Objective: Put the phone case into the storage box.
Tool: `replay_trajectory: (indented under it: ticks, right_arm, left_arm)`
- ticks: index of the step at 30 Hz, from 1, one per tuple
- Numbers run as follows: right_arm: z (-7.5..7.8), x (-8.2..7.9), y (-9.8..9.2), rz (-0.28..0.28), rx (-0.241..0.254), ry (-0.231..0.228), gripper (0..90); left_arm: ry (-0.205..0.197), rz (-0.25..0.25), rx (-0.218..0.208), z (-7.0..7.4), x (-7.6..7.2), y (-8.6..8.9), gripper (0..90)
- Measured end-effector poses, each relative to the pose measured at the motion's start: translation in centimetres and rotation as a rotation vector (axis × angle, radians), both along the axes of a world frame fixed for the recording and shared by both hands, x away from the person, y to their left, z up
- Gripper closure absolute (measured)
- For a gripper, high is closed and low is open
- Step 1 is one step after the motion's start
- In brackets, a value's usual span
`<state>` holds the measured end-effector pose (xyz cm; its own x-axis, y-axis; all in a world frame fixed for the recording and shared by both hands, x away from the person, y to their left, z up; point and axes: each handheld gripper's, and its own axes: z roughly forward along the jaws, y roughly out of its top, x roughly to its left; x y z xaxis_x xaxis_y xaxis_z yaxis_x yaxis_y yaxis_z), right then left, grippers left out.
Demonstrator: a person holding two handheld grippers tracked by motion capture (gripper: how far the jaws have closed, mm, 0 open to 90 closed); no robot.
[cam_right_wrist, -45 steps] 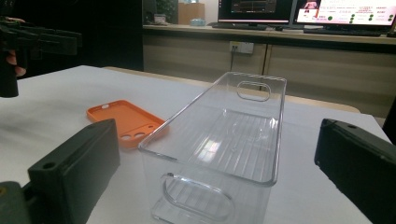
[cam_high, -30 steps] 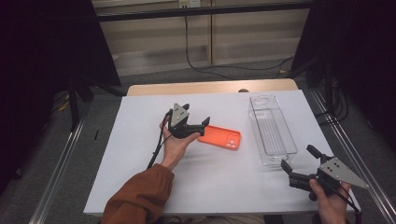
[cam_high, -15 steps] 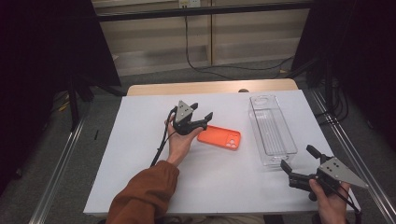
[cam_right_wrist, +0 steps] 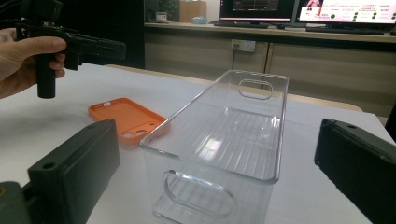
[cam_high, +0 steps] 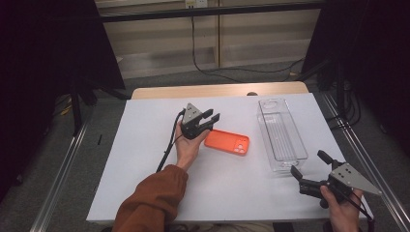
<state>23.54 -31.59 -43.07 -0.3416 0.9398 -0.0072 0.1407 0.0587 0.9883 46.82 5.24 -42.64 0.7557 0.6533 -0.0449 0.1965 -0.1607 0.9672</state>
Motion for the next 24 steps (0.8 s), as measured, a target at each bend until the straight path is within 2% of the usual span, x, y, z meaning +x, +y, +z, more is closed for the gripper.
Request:
replay_trajectory:
  ticks: [3,4,5,8,9,12,20,24]
  right_arm:
    - [0.0,0.0,0.0,0.001,-0.006,0.001,0.0]
    - [0.0,0.0,0.0,0.002,-0.007,-0.001,0.0]
    - [0.0,0.0,0.0,0.002,-0.007,-0.001,0.0]
    - [0.0,0.0,0.0,0.004,-0.008,-0.002,0.0]
    - [0.0,0.0,0.0,0.004,-0.008,-0.003,0.0]
    - [0.0,0.0,0.0,0.003,-0.006,0.0,0.0]
    - [0.0,0.0,0.1,0.007,-0.003,0.004,0.0]
    - [0.0,0.0,0.0,0.006,0.003,0.004,0.0]
  left_arm:
    - [0.002,0.001,-0.008,0.1,0.1,0.0,70.9]
    - [0.0,0.003,-0.009,0.1,0.1,0.0,75.3]
    - [-0.002,0.005,-0.009,0.1,0.1,0.1,75.3]
    - [0.002,0.007,-0.014,0.1,0.2,0.1,83.8]
    - [-0.002,0.005,-0.006,0.1,0.3,0.1,85.1]
    - [0.027,-0.004,-0.009,0.1,0.4,0.1,90.0]
    - [0.103,-0.013,0.022,0.0,1.3,-0.5,90.0]
    - [0.153,-0.02,0.032,0.0,1.9,-0.6,90.0]
